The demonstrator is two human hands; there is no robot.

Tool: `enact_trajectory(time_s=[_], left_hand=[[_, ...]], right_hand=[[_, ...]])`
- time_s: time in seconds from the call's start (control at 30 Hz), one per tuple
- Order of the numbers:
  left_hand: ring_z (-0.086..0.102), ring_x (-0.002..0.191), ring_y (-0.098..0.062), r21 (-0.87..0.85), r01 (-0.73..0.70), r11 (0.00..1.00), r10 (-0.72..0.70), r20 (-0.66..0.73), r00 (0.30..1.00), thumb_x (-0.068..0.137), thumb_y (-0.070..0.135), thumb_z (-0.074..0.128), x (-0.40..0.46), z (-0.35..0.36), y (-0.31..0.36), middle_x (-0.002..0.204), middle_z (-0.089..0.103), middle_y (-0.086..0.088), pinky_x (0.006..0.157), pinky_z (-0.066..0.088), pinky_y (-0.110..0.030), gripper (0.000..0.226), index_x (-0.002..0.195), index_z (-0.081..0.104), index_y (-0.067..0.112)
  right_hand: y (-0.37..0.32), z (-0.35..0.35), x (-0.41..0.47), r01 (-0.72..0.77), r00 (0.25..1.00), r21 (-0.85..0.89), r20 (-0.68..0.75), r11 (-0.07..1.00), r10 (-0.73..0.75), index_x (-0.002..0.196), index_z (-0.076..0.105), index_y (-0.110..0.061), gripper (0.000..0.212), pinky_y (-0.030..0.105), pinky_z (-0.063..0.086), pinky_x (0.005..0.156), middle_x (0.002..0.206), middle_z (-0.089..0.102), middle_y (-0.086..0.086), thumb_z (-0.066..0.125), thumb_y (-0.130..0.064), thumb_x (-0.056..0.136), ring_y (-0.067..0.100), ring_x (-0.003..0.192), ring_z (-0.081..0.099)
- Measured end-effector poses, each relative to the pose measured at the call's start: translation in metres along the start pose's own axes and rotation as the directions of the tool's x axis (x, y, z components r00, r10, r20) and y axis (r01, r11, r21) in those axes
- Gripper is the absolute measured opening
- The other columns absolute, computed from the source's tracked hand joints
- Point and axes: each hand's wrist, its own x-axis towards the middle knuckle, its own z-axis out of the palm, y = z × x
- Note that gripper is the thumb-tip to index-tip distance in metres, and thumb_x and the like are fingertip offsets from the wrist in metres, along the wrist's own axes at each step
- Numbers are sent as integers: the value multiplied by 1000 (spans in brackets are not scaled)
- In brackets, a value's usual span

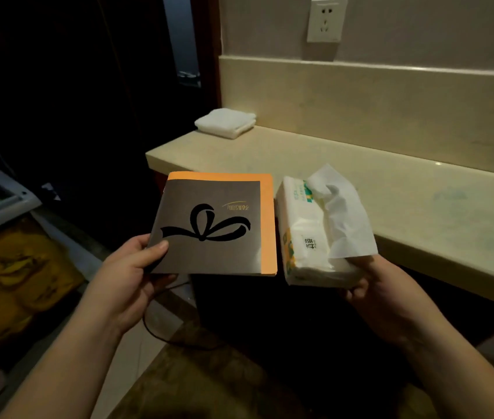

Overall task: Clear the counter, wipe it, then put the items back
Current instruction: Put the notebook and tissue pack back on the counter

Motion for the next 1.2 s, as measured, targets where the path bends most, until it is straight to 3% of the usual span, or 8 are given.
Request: enact_trajectory(time_s=[0.1,0.2,0.37,0.57,0.73,0.87,0.97,1.2], left_hand=[[72,82,-16,27,-23,999,23,-1,1000,91,12,57,38,7,20,82,75,1,65,59,-28,16,105,65,16],[70,87,-20,46,-42,998,42,-11,999,92,10,56,72,14,35,88,73,-4,80,56,-35,17,106,64,12],[67,82,-15,56,-58,997,59,-9,998,94,10,53,119,20,55,92,68,-4,58,54,-22,15,102,65,14],[70,69,-5,93,-61,994,58,26,998,95,7,50,183,17,78,73,73,7,52,52,-19,17,98,65,15],[64,81,-11,150,-36,988,30,44,999,95,7,52,249,6,89,90,67,0,57,46,-22,15,101,63,15],[61,79,-15,189,20,982,-39,94,995,94,5,52,306,-4,95,89,64,-4,45,48,-16,13,97,62,13],[62,80,-17,237,21,971,-47,106,993,93,4,54,350,-11,94,93,64,-5,49,49,-20,12,97,61,14],[61,74,-17,488,-38,872,-16,105,994,91,15,62,421,-22,78,100,63,-5,54,45,-25,33,123,55,14]], right_hand=[[-20,12,42,0,1000,-30,4,1000,1,118,62,-12,50,24,46,66,99,73,5,64,-24,69,14,82,66],[-37,21,80,-11,1000,-33,2,999,11,108,63,-11,33,18,48,56,82,72,0,61,-19,76,8,65,64],[-56,38,126,-21,998,-29,-53,999,19,89,60,-11,9,14,42,41,55,62,-5,51,-10,88,3,42,54],[-72,58,179,-28,995,-70,-99,997,21,97,63,-12,14,22,39,56,73,69,-2,56,-15,86,6,55,58],[-75,81,224,-41,989,-106,-148,994,25,104,61,-12,20,24,37,60,82,68,1,58,-20,86,10,64,55],[-74,105,260,-49,974,-115,-225,992,22,103,63,-14,20,24,36,59,82,64,3,61,-22,85,11,63,52],[-72,121,288,-54,966,-145,-259,988,15,102,63,-16,18,23,35,58,72,66,-1,61,-24,87,10,60,52],[-68,147,337,-90,932,-205,-362,974,10,99,61,-14,16,22,34,52,70,58,4,55,-26,91,13,57,48]])
